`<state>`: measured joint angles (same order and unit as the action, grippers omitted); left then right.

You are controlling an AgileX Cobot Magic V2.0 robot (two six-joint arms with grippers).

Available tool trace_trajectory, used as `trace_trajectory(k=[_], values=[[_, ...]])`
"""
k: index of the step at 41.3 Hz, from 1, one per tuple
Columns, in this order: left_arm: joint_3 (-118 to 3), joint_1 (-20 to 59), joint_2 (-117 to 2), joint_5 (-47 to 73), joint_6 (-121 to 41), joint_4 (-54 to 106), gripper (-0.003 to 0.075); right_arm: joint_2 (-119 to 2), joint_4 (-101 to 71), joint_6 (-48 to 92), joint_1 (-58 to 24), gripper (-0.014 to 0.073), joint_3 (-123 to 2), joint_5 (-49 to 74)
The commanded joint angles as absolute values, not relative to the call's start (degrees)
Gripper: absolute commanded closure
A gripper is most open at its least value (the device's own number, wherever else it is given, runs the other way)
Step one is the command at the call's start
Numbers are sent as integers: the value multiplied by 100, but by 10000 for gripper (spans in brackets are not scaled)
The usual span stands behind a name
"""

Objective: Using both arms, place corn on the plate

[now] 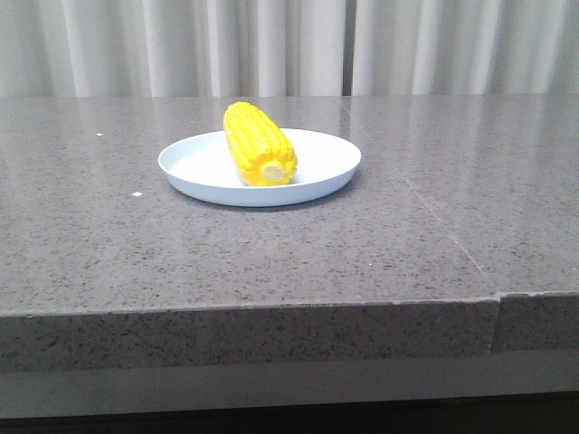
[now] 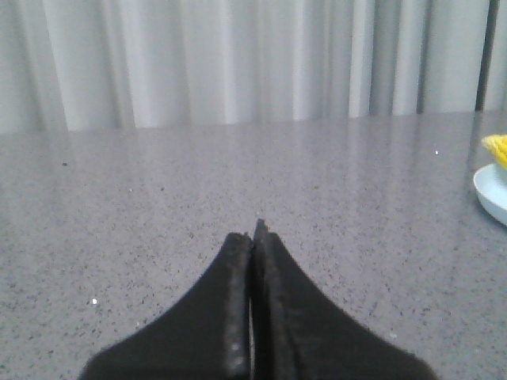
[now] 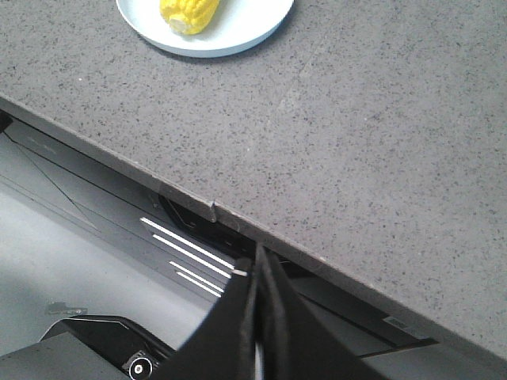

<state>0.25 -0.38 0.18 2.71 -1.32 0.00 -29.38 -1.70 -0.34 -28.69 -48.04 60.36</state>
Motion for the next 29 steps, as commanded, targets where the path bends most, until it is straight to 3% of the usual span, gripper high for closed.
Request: trace_trajectory(k=[1, 29], values=[[43, -60, 147, -315, -89, 71, 740, -2975, -101, 0, -2866, 662, -4937, 5679], [43, 112, 147, -503, -89, 71, 740, -2975, -101, 0, -2866, 662, -4937, 5681]])
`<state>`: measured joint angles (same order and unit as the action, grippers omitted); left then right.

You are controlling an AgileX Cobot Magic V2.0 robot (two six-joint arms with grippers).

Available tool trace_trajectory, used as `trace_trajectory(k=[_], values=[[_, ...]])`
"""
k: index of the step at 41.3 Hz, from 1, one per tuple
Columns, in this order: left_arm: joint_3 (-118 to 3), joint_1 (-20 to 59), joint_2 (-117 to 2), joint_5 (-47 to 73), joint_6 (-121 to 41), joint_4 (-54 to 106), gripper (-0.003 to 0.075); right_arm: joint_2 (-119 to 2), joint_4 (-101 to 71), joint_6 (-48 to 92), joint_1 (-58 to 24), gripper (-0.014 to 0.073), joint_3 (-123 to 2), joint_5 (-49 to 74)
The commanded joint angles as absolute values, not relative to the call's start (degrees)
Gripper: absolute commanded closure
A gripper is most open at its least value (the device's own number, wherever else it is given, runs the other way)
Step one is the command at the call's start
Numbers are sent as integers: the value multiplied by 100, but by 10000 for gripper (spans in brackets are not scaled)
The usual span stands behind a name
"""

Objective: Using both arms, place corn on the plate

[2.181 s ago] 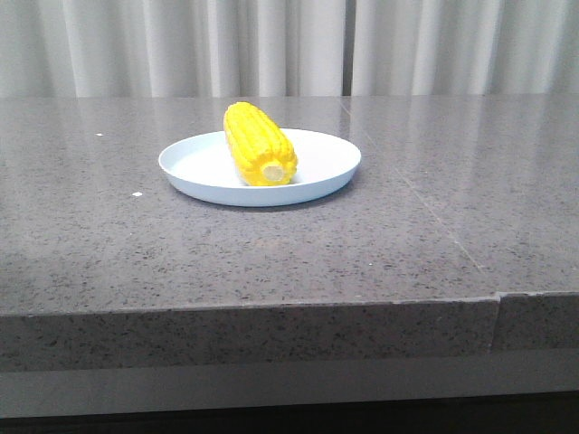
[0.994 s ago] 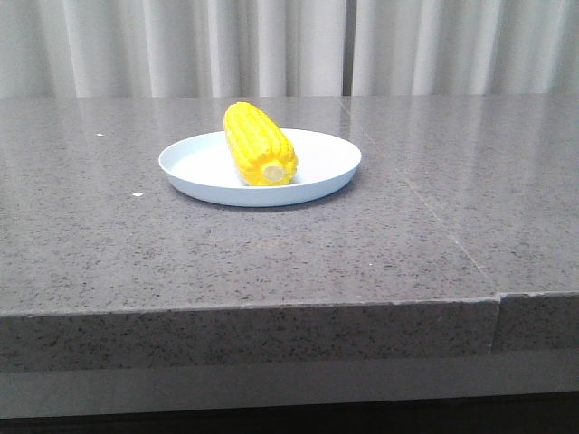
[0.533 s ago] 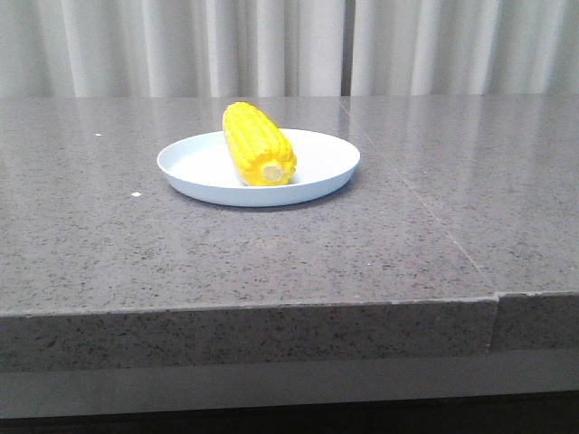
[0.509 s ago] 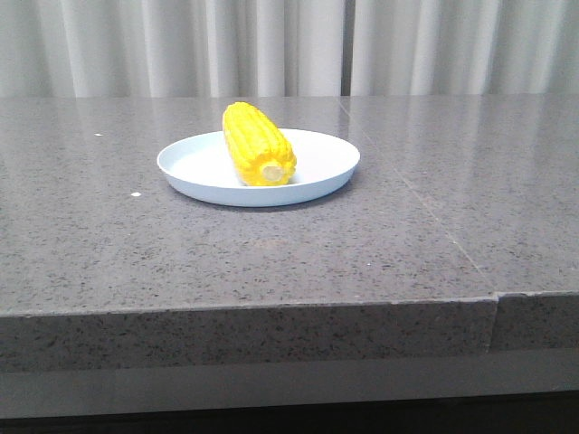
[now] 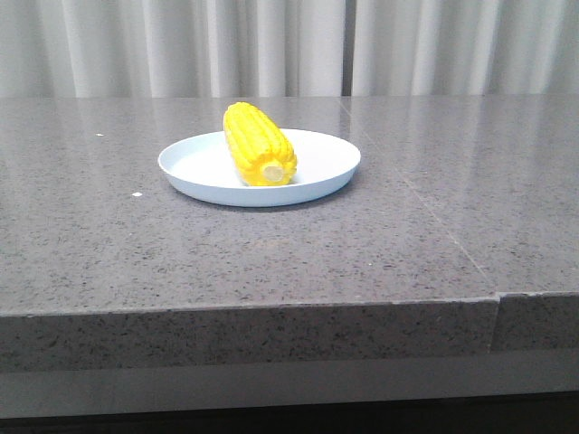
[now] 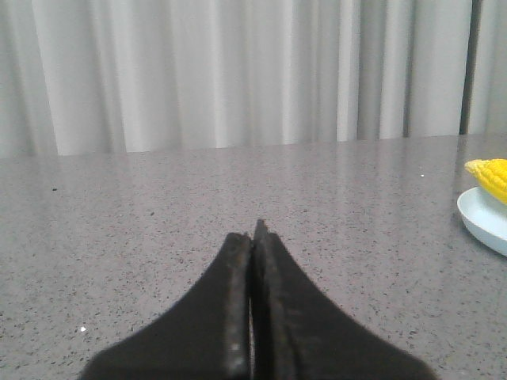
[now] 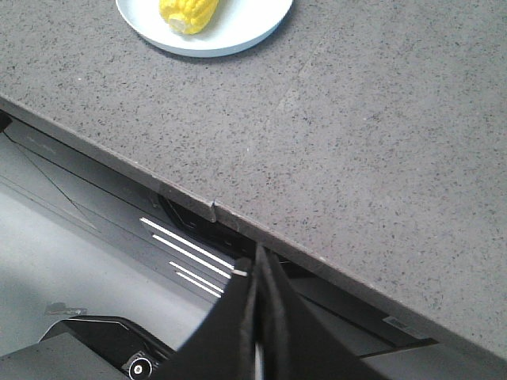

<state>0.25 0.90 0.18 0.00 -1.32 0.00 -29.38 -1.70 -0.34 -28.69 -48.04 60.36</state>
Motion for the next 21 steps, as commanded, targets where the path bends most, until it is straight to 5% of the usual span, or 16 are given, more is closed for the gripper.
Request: trace_trajectory(k=[1, 21], values=[[43, 130, 147, -503, -89, 71, 740, -2975, -101, 0, -2866, 662, -4937, 5681], [43, 178, 128, -503, -89, 71, 740, -2975, -101, 0, -2866, 662, -4937, 5681]])
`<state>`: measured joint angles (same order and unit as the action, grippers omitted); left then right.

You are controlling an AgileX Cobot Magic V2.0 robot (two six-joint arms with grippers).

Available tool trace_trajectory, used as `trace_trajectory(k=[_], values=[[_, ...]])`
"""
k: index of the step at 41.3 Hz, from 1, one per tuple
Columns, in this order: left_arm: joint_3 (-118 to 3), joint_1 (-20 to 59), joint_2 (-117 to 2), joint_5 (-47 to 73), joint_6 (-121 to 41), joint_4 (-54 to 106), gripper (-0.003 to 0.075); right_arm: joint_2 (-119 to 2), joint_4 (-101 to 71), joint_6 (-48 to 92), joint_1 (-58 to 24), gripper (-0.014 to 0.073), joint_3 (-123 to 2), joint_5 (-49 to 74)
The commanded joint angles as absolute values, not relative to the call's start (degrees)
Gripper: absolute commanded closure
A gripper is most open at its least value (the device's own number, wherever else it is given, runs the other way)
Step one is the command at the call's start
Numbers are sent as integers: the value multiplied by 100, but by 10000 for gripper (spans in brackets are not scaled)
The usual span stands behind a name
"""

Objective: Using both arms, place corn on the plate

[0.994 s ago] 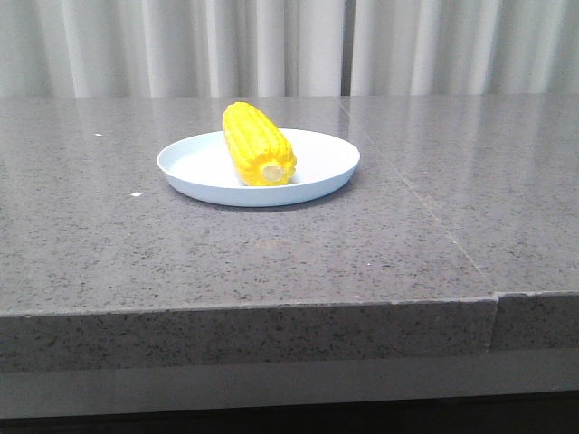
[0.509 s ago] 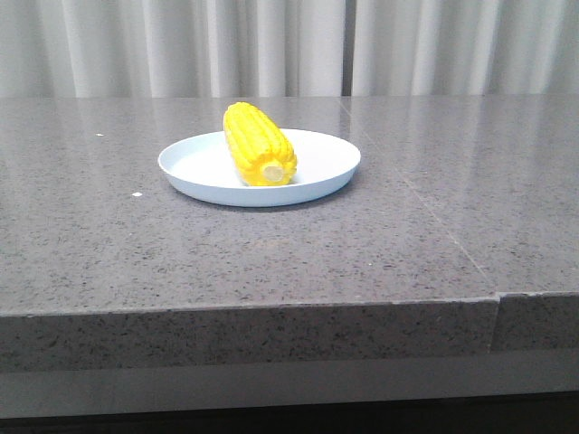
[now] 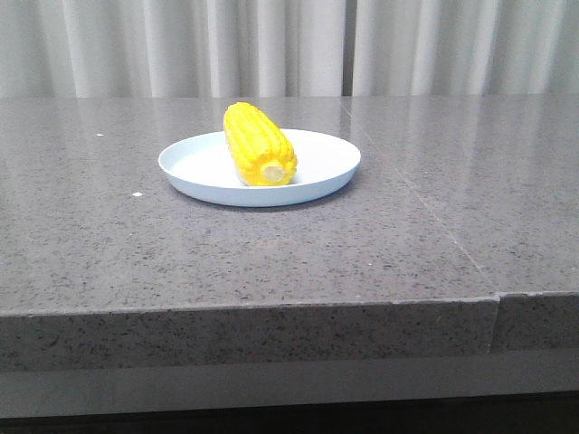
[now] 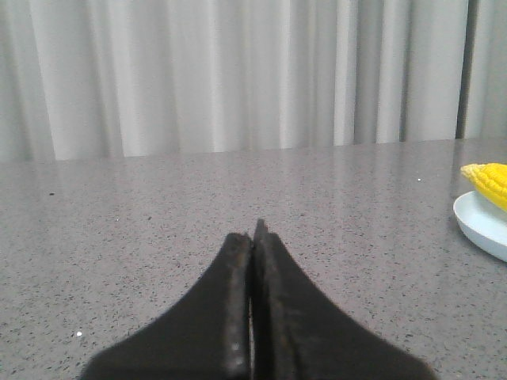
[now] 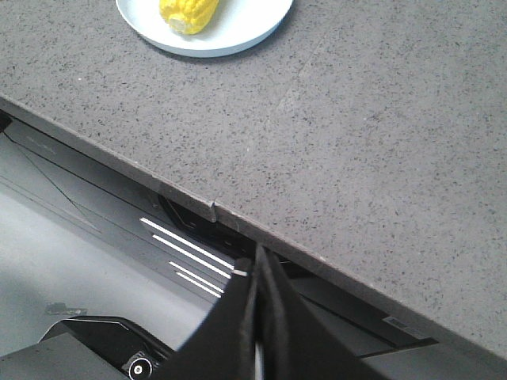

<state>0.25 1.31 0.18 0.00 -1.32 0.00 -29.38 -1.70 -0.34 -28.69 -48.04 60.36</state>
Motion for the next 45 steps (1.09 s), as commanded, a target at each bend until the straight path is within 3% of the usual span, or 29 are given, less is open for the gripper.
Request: trace_trajectory(k=[1, 19, 35, 45], values=[[43, 178, 128, -503, -89, 71, 740, -2975, -101, 0, -2866, 662, -4937, 5681], [43, 178, 128, -503, -89, 71, 740, -2832, 30, 0, -2805, 662, -4800, 5483], [43, 178, 128, -503, -89, 71, 740, -742, 0, 0, -687, 662, -1817, 1728], [43, 178, 128, -503, -89, 71, 740, 60, -195, 0, -174, 662, -318, 222]])
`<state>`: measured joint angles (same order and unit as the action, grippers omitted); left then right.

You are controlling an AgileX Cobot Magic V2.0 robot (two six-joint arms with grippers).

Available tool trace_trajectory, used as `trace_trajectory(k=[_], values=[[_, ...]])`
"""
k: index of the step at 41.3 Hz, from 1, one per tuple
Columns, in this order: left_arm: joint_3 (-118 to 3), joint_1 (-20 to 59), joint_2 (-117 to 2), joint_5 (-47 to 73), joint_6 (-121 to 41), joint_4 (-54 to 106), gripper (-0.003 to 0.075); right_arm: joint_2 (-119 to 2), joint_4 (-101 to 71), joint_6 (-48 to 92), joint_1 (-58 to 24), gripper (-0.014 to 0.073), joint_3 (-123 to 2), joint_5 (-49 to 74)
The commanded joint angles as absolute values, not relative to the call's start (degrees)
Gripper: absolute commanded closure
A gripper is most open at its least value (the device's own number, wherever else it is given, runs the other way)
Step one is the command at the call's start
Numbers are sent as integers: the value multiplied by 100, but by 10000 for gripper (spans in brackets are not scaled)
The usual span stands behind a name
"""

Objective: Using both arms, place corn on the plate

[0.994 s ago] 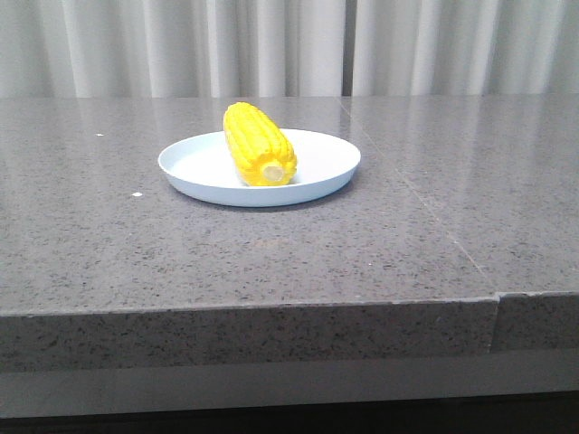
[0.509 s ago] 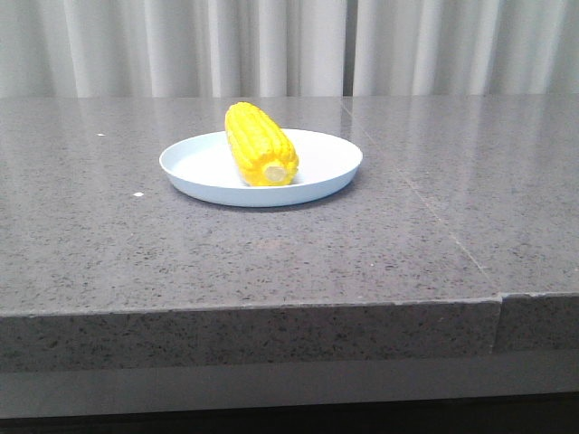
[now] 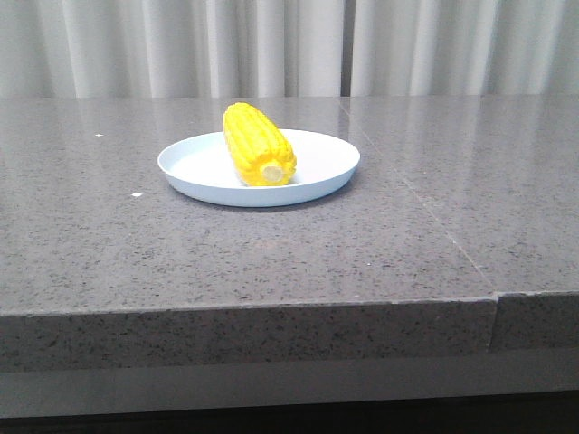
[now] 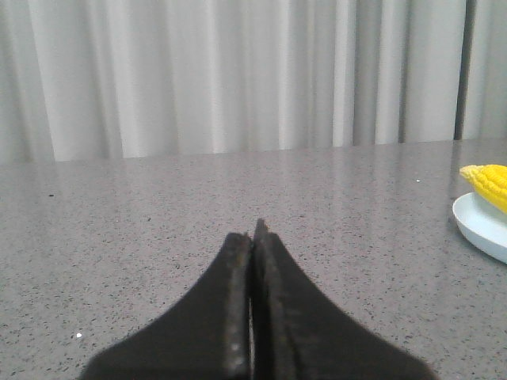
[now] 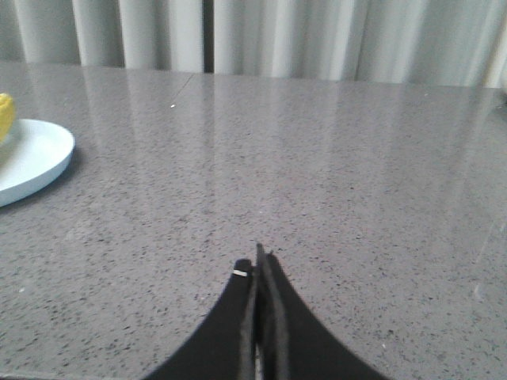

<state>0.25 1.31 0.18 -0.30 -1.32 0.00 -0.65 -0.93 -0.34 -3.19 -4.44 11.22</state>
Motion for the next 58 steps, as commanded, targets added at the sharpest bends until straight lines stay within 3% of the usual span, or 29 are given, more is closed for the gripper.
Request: trace_trajectory(k=[1, 14, 58], values=[[43, 178, 128, -503, -89, 71, 740, 110, -230, 0, -139, 662, -232, 171], [43, 178, 128, -503, -89, 71, 740, 138, -320, 0, -469, 662, 58, -240], [43, 178, 128, -503, -89, 71, 740, 132, -271, -394, -242, 662, 58, -493]])
